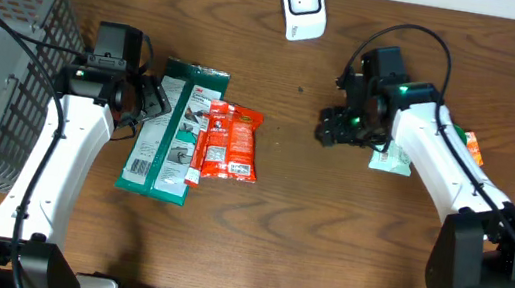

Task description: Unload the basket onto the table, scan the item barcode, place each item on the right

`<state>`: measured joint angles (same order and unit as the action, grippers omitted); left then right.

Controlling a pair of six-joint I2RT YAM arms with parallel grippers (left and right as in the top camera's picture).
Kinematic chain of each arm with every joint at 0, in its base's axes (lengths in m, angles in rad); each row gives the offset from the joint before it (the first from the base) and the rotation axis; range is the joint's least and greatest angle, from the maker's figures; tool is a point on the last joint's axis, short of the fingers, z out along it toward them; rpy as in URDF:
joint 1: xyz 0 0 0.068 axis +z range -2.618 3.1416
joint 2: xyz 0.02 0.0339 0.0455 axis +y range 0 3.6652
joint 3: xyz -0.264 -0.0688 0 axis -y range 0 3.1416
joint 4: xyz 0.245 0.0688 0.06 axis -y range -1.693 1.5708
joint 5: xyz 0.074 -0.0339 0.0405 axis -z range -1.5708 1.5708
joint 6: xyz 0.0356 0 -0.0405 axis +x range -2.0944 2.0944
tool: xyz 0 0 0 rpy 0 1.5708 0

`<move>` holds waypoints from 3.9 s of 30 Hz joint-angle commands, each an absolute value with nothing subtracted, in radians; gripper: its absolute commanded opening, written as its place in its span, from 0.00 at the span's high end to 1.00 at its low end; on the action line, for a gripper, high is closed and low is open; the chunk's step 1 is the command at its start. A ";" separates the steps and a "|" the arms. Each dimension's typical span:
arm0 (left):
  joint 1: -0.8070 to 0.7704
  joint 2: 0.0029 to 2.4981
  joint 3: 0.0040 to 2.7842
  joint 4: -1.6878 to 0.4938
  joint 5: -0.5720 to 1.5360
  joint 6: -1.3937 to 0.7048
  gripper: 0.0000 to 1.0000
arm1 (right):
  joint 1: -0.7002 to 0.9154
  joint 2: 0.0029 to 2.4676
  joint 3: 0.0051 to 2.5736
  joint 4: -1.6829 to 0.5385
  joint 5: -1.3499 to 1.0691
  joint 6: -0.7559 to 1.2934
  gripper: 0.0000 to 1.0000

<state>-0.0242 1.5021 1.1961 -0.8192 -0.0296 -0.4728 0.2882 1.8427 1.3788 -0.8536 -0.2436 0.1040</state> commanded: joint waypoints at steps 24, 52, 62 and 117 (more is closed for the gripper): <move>-0.023 1.496 1.195 -0.823 -0.038 -0.465 0.16 | 0.566 1.857 1.278 -0.561 -0.368 0.287 0.07; -0.023 1.496 1.195 -0.738 -0.033 -0.468 0.05 | 0.576 1.858 1.160 -0.334 -0.388 0.284 0.02; -0.023 1.496 1.195 -0.863 0.002 -0.468 0.48 | 0.556 1.858 1.160 -0.334 -0.430 0.284 0.01; -0.364 1.813 1.051 -0.463 0.197 -0.401 0.92 | 0.385 2.073 1.160 -0.174 -0.908 0.228 0.11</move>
